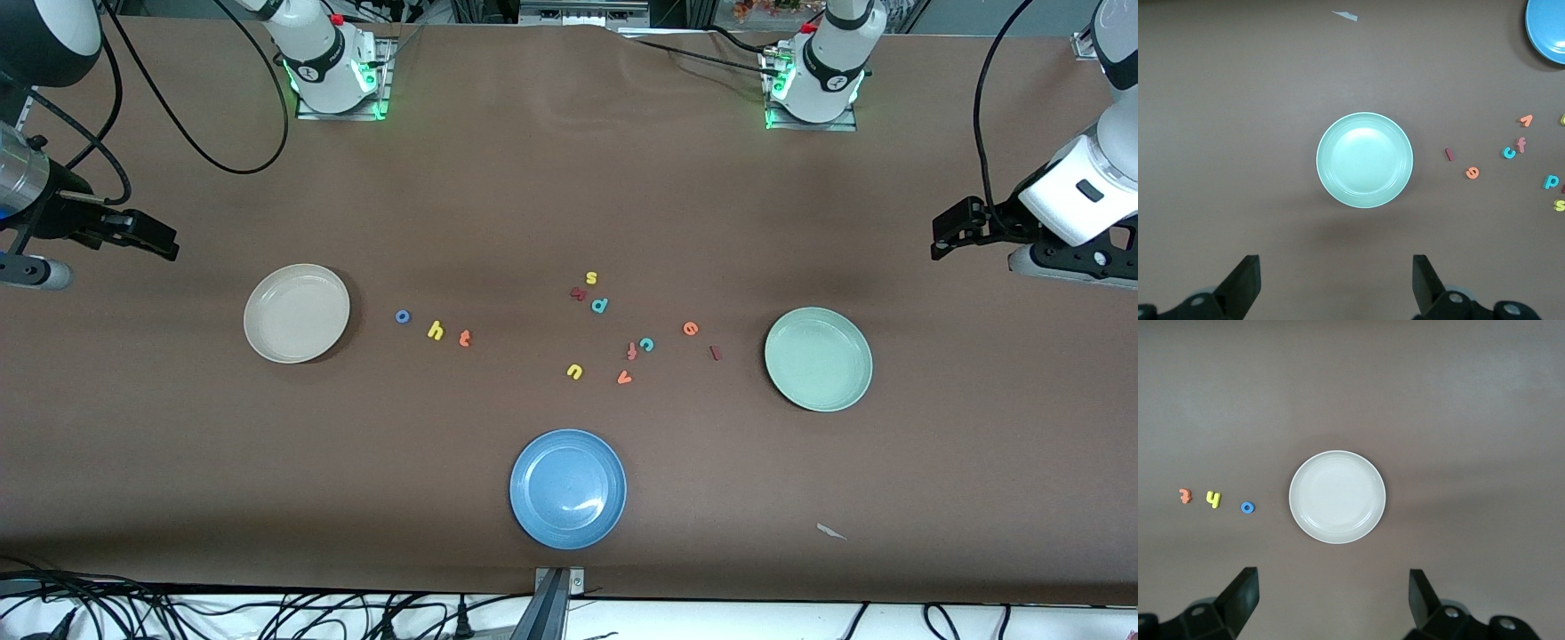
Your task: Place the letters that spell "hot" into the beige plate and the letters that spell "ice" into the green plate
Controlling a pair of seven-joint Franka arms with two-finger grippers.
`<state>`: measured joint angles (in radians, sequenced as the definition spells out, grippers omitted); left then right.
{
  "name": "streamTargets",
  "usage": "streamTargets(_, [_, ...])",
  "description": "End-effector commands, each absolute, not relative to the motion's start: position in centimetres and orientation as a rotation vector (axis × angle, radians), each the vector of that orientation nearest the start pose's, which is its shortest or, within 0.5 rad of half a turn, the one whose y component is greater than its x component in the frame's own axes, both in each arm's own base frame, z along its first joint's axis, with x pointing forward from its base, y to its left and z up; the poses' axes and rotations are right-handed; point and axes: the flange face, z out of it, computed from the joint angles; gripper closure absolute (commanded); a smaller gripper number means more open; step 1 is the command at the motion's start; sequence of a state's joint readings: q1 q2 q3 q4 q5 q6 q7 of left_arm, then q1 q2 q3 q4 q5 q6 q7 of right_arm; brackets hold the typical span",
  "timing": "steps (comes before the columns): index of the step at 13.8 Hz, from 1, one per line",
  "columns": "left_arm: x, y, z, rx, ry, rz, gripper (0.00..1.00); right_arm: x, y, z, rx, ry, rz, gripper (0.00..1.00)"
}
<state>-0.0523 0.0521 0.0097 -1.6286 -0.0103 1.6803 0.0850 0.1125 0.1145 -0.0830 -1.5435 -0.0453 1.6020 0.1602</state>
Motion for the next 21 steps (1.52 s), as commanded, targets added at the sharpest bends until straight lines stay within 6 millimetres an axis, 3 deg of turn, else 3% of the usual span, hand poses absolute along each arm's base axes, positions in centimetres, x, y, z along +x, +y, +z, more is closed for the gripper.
streamTargets(1, [58.0,-2.3,58.3,-3.128,0.208,0.008,0.00,58.7,1.8,57.6,-3.205,0.217,0.057,0.01])
streamTargets(16, [58.0,-2.1,58.2,-3.140,0.214,0.012,0.00,58.7,1.8,57.6,-3.206,0.214,0.057,0.01])
streamTargets(19, [58.0,-3.1,58.0,-3.142,0.240,0.024,0.00,58.7,1.8,57.6,-3.206,0.214,0.057,0.01])
streamTargets(21, [57.3,-5.8,57.8,-3.176,0.305,0.090,0.00,58.6,1.9,57.6,-3.205,0.215,0.069,0.00])
